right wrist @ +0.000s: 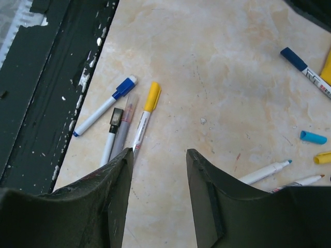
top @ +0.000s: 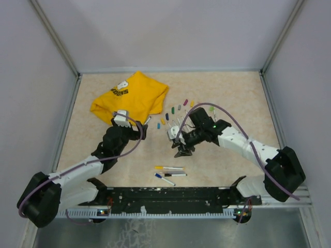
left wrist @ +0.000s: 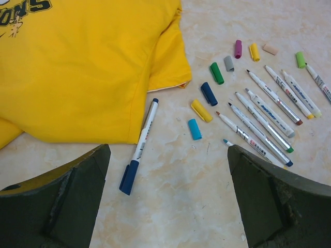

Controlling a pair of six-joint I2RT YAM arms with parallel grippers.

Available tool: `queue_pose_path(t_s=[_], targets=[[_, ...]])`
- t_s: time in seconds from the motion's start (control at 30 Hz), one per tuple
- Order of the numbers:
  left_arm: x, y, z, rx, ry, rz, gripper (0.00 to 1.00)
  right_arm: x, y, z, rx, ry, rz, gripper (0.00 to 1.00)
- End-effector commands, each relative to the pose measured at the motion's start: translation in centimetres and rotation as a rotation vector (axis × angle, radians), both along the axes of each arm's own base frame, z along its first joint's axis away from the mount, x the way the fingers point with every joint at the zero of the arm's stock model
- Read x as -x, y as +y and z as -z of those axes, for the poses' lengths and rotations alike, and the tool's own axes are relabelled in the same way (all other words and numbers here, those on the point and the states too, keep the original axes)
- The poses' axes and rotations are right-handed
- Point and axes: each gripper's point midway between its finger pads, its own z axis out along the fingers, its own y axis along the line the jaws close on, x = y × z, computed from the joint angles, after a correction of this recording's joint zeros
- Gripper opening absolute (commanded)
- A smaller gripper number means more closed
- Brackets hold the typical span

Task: Open the pen caps
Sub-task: Pick up the pen from the center of the board.

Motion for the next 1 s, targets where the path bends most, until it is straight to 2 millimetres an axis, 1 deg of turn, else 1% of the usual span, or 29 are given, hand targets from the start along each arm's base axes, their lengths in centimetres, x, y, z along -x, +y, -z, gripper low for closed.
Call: queue_pose_path(t_s=[0.0, 0.27, 0.43, 0.67, 0.97], targets=[[-0.3, 0.5, -0.8, 0.043, -0.038, -0.009, 1.00, -0.1, 0.9, 1.0, 0.022, -0.088, -0.034, 0.46], [0.5, 1.5, -1.1, 0.092, -0.074, -0.018, 1.00, 1.2, 2.1, 3.9, 0.129, -0.111, -0.076, 0.46], [0.7, 1.8, -1.0, 0.104, -0.083, -0.020, 1.00, 2.1, 2.7, 5.1, 0.172, -0.116, -0.097, 0.46], [0.8, 1.8, -1.0, 0.105, -0.084, -0.017, 1.00, 2.9, 3.1, 6.1, 0.212, -0.130, -0.122, 0.46], [0.8, 1.7, -1.0, 0.105, -0.084, -0.012, 1.00, 3.3, 3.4, 6.7, 0.231, -0.127, -0.131, 0.46]])
